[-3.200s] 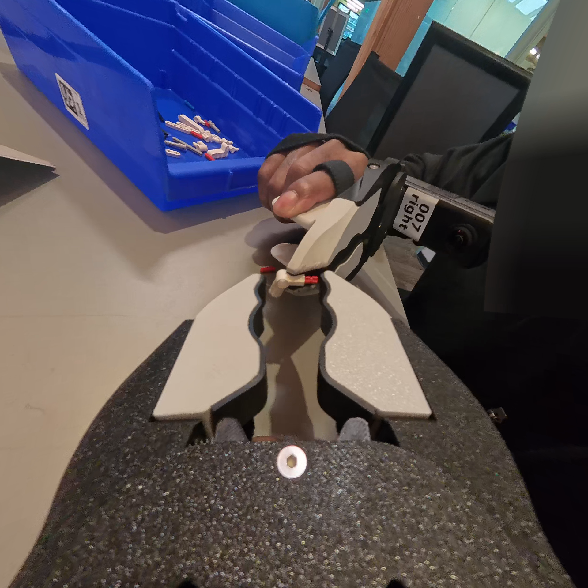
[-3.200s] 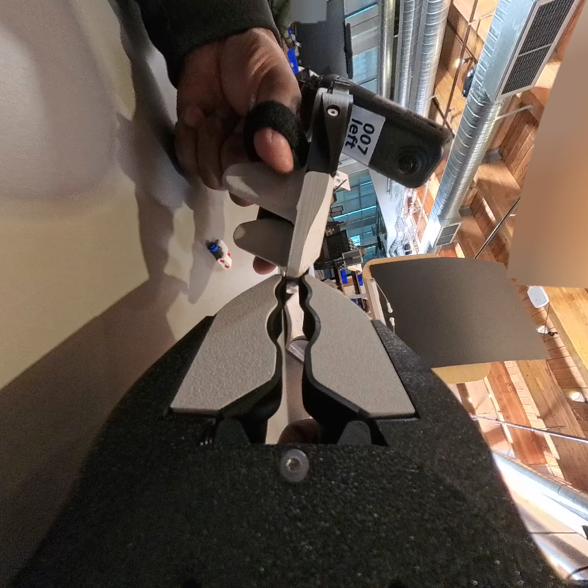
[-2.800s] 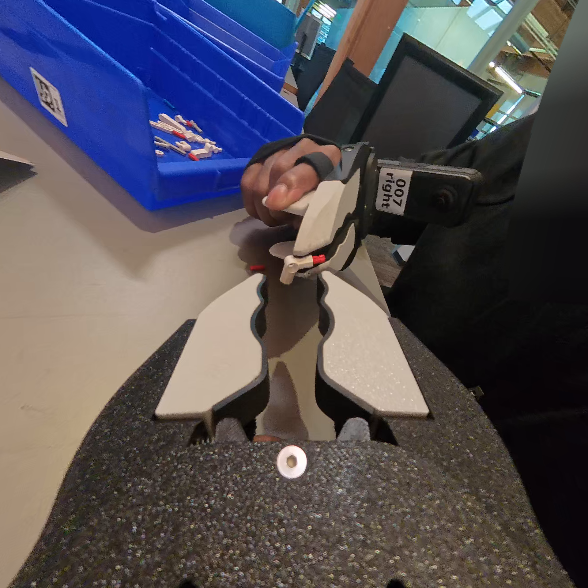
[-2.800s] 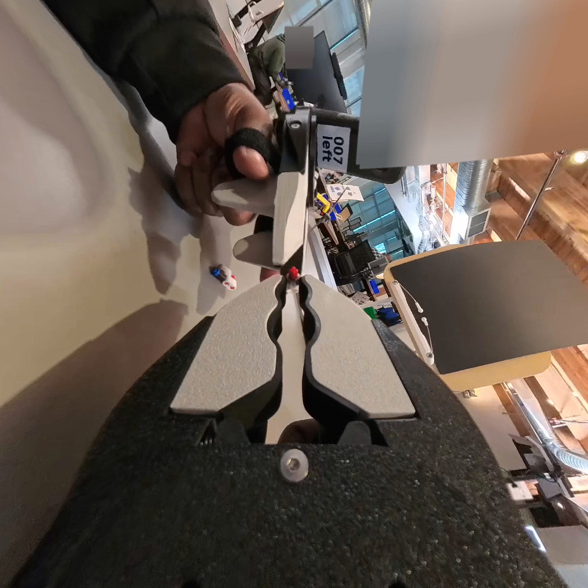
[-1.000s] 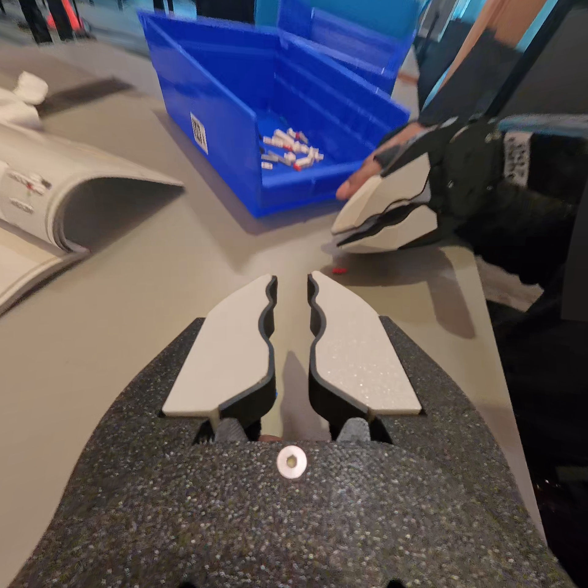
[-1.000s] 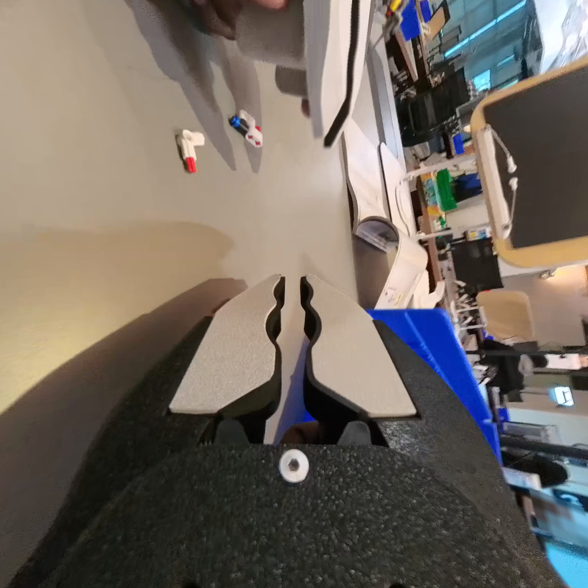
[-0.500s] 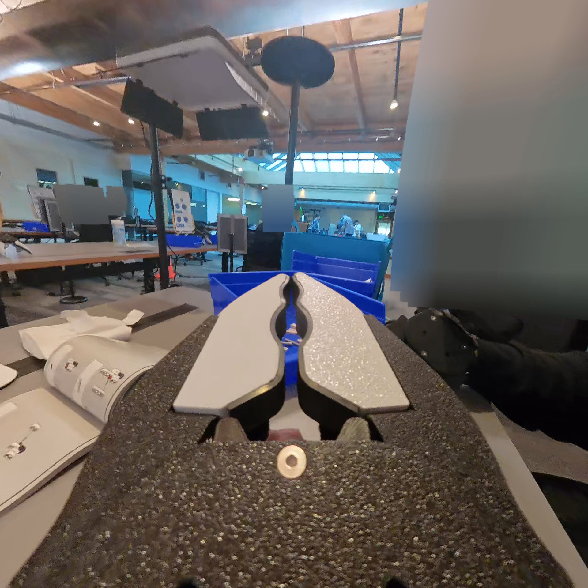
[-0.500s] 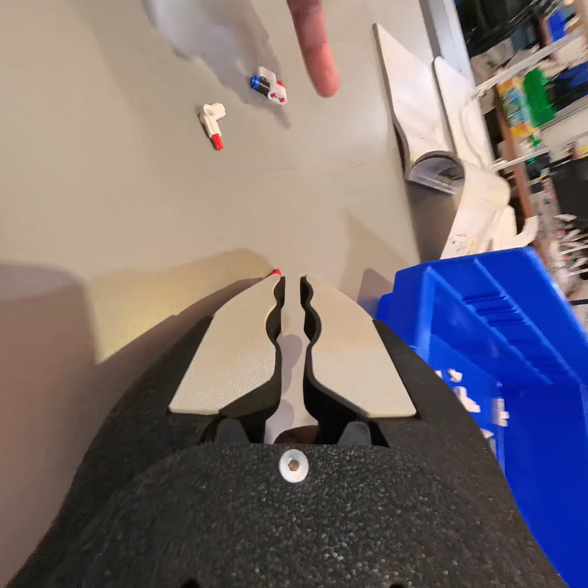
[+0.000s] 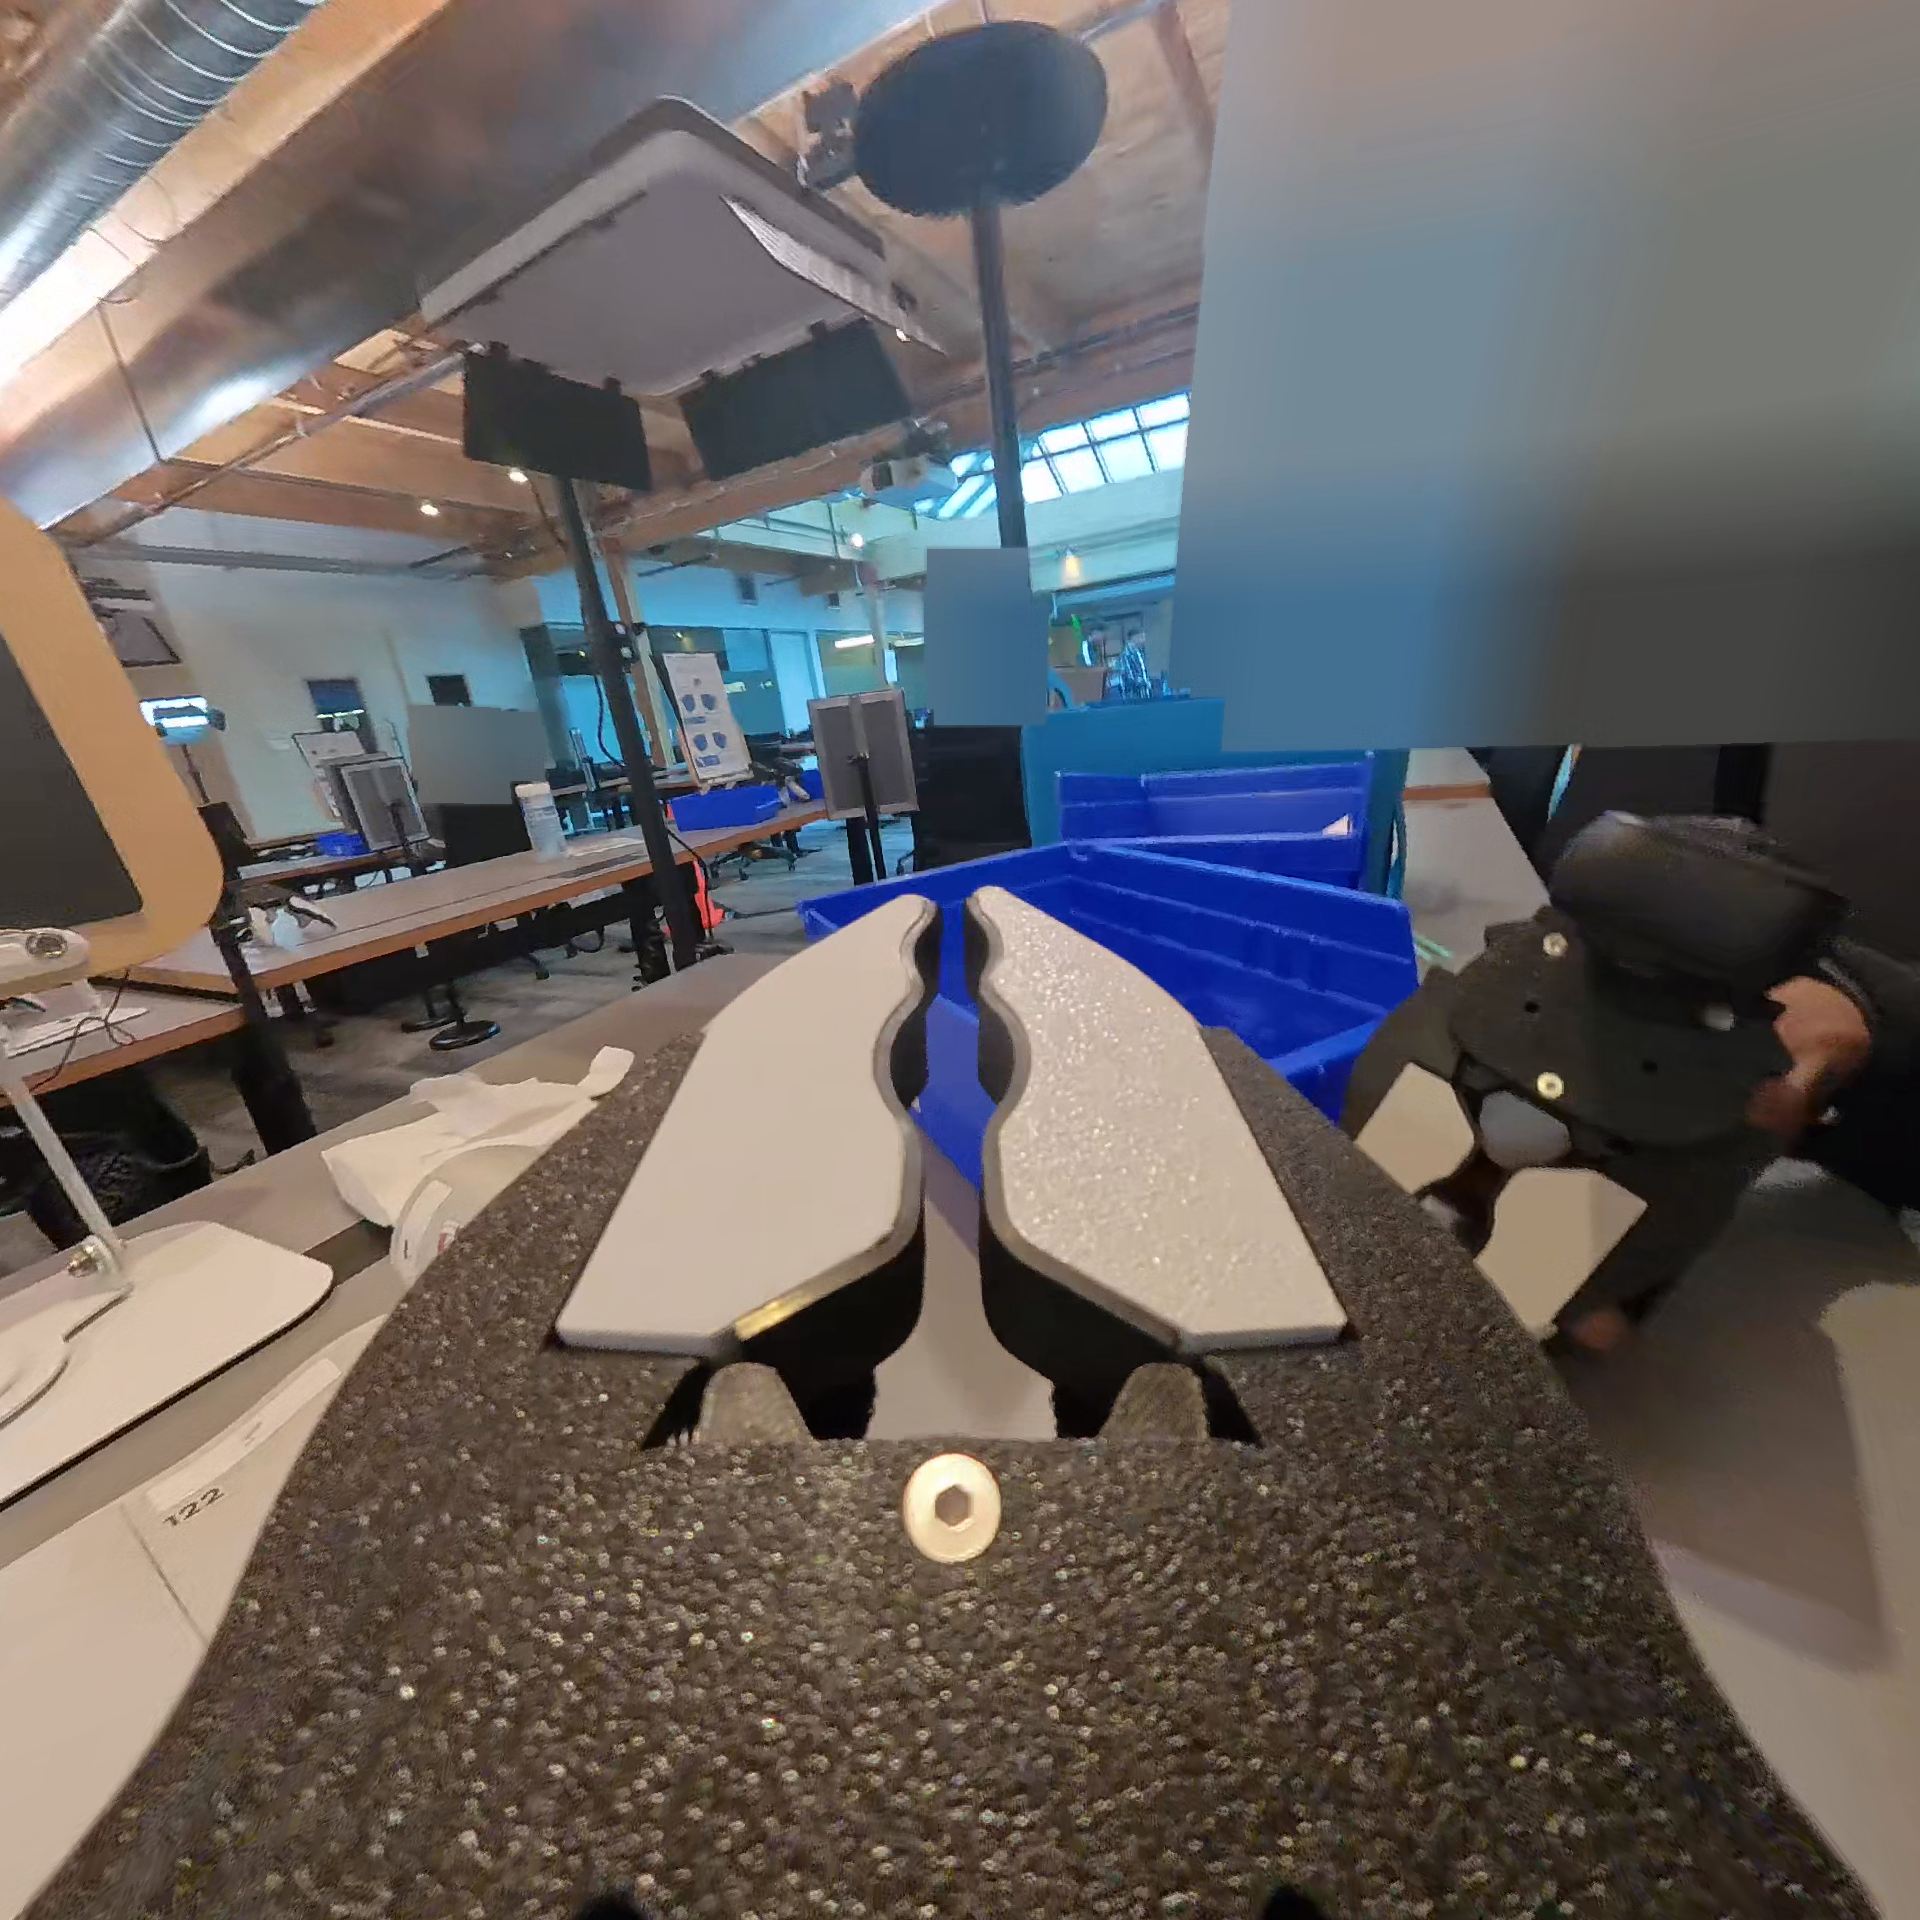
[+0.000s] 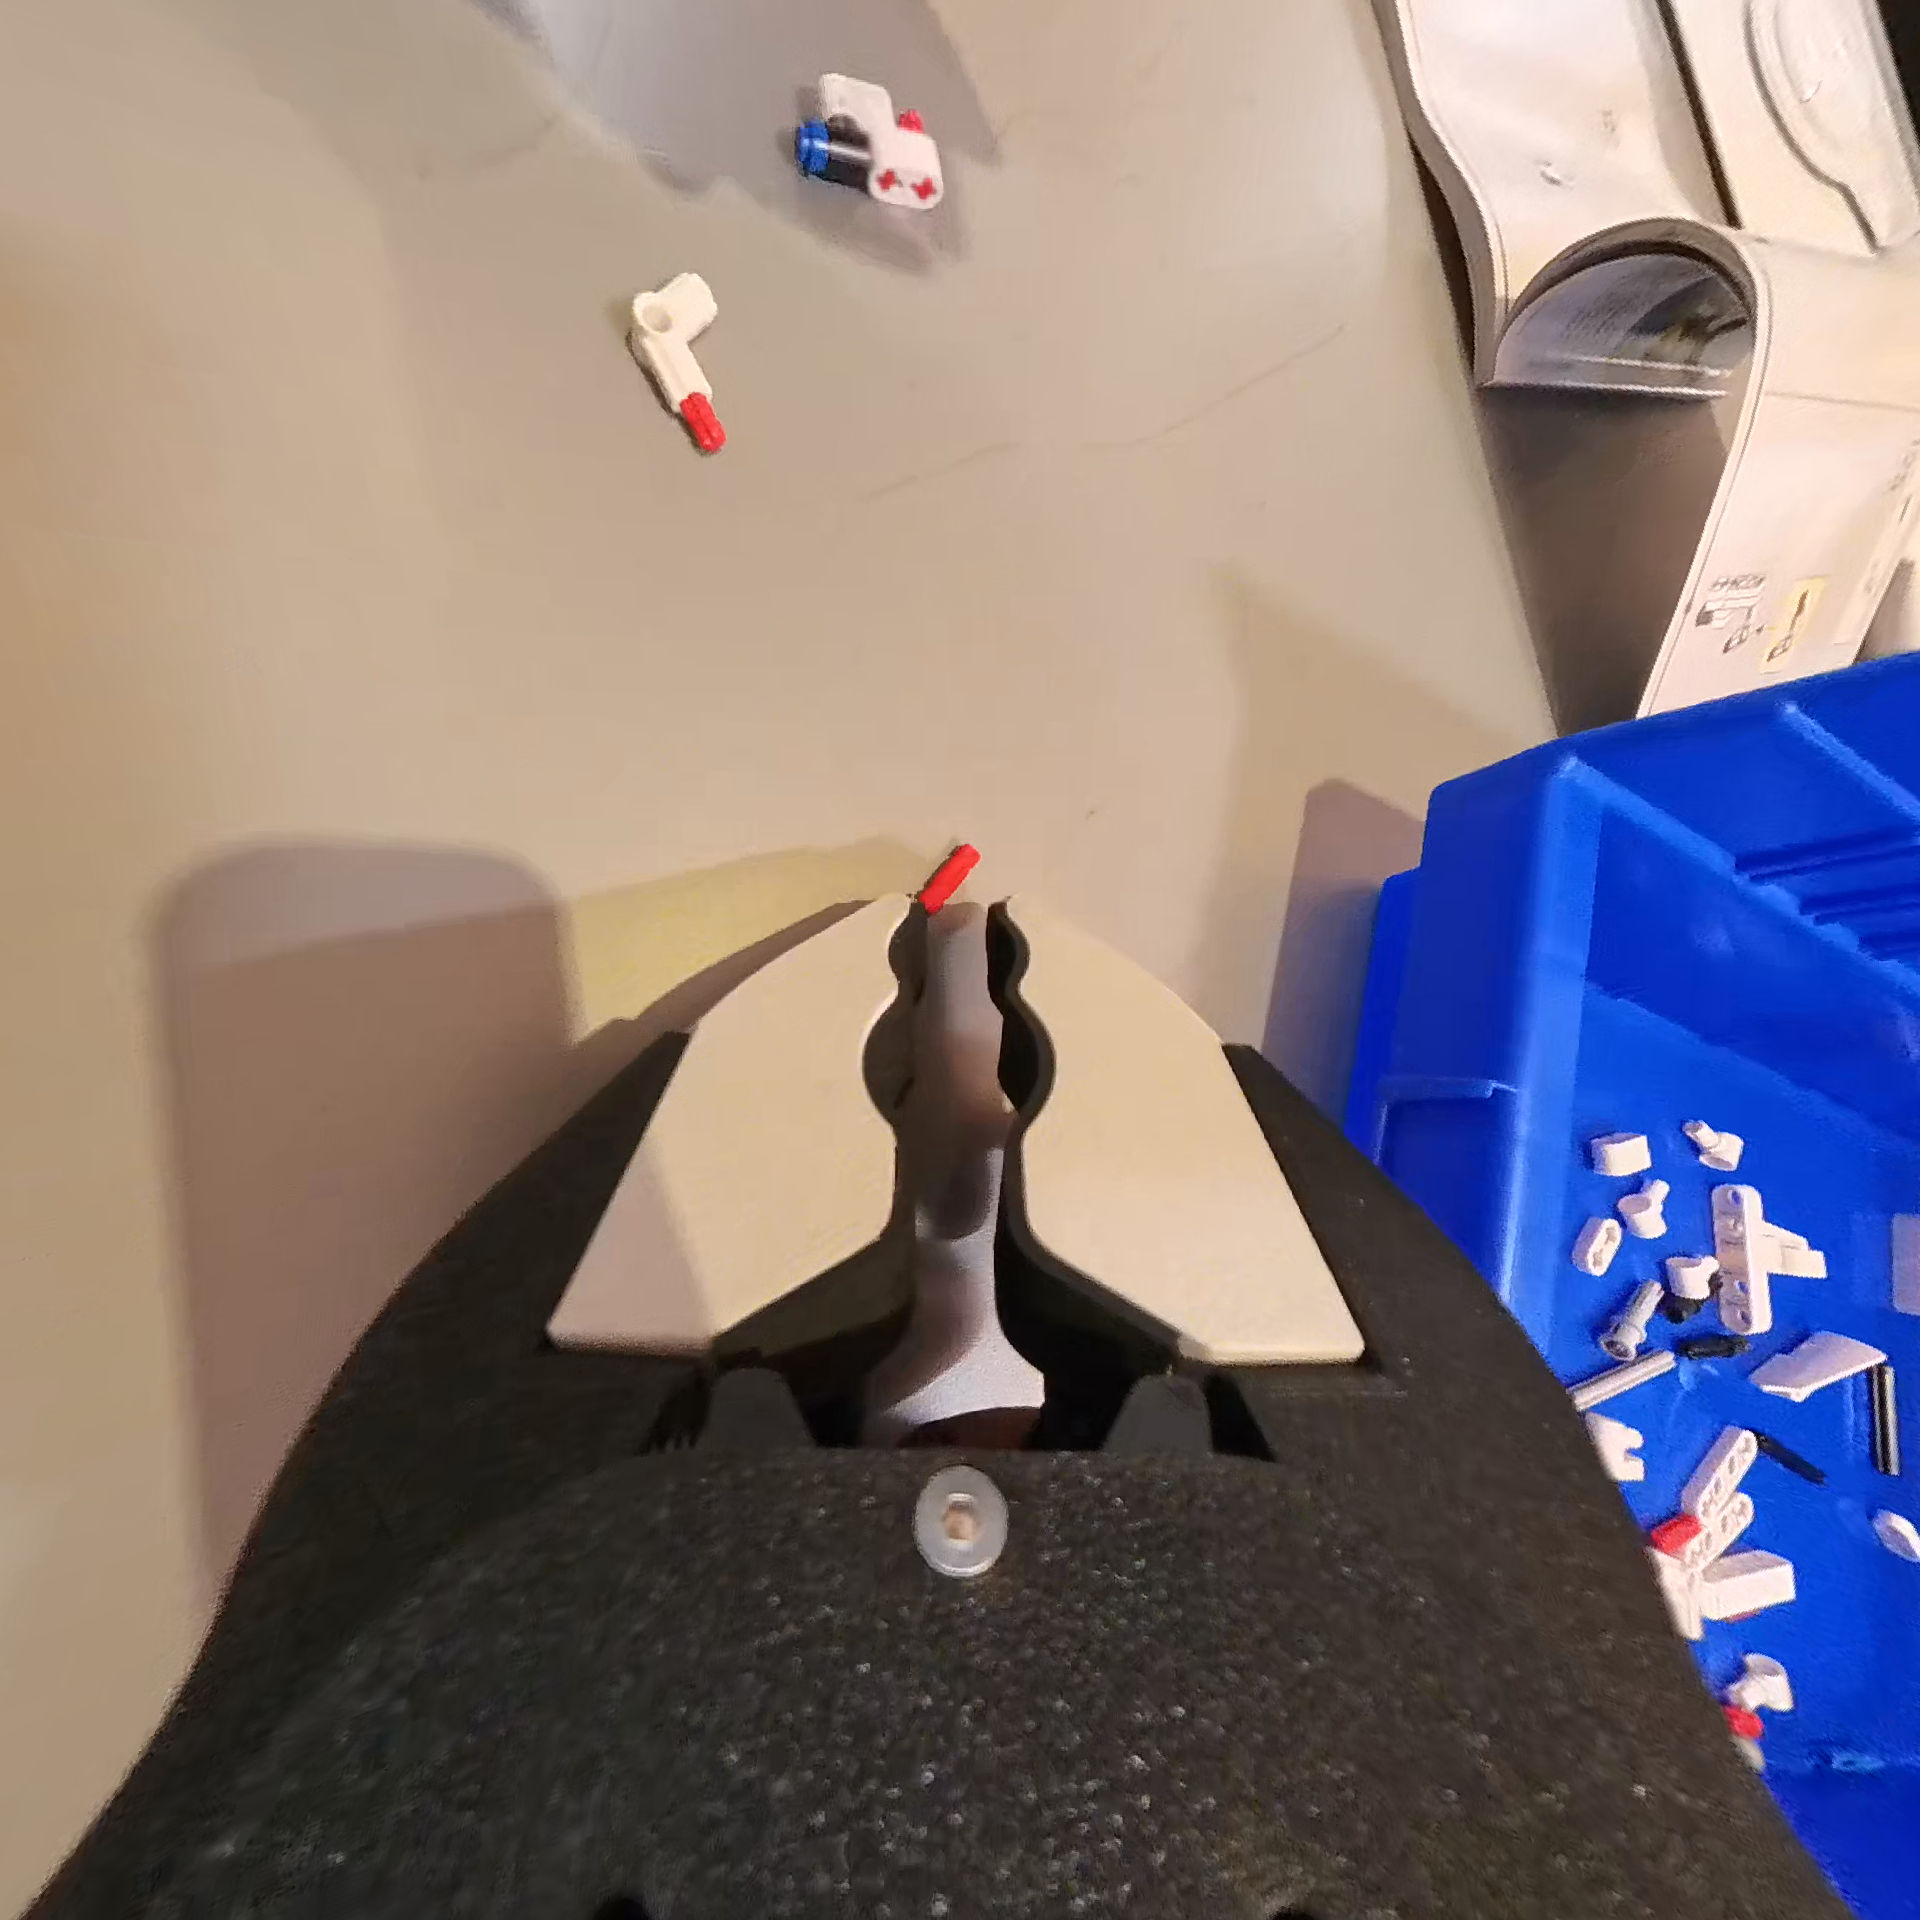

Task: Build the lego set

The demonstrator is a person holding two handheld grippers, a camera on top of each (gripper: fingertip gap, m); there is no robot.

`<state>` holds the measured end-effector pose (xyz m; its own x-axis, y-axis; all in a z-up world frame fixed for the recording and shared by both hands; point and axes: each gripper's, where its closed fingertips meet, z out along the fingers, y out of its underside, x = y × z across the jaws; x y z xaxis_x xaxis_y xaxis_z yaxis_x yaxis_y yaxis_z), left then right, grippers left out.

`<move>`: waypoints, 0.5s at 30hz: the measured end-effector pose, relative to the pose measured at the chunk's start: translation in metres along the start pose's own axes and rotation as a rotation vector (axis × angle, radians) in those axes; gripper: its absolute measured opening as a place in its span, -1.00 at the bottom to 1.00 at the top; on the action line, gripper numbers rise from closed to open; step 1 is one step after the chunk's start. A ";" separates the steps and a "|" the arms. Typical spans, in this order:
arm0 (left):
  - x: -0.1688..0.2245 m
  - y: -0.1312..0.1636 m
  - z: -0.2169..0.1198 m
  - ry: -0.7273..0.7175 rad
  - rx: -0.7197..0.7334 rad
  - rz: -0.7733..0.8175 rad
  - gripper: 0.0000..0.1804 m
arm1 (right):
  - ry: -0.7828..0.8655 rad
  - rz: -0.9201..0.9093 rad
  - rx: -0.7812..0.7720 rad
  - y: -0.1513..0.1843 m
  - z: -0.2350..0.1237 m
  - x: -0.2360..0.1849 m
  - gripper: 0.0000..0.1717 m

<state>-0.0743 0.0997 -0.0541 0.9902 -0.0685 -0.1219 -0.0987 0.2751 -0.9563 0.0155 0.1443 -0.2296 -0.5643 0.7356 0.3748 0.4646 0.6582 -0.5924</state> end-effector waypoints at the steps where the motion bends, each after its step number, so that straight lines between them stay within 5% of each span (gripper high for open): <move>1: -0.001 0.004 0.000 -0.008 -0.030 0.019 -0.95 | -0.006 0.009 -0.001 0.000 0.001 0.000 -0.88; 15: 0.014 0.040 -0.025 0.115 -0.289 0.013 -0.90 | -0.127 0.307 -0.003 -0.003 0.008 0.003 -0.82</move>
<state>-0.0666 0.0859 -0.1003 0.9726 -0.1794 -0.1477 -0.1513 -0.0067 -0.9885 0.0069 0.1438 -0.2326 -0.4782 0.8739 0.0873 0.6281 0.4098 -0.6615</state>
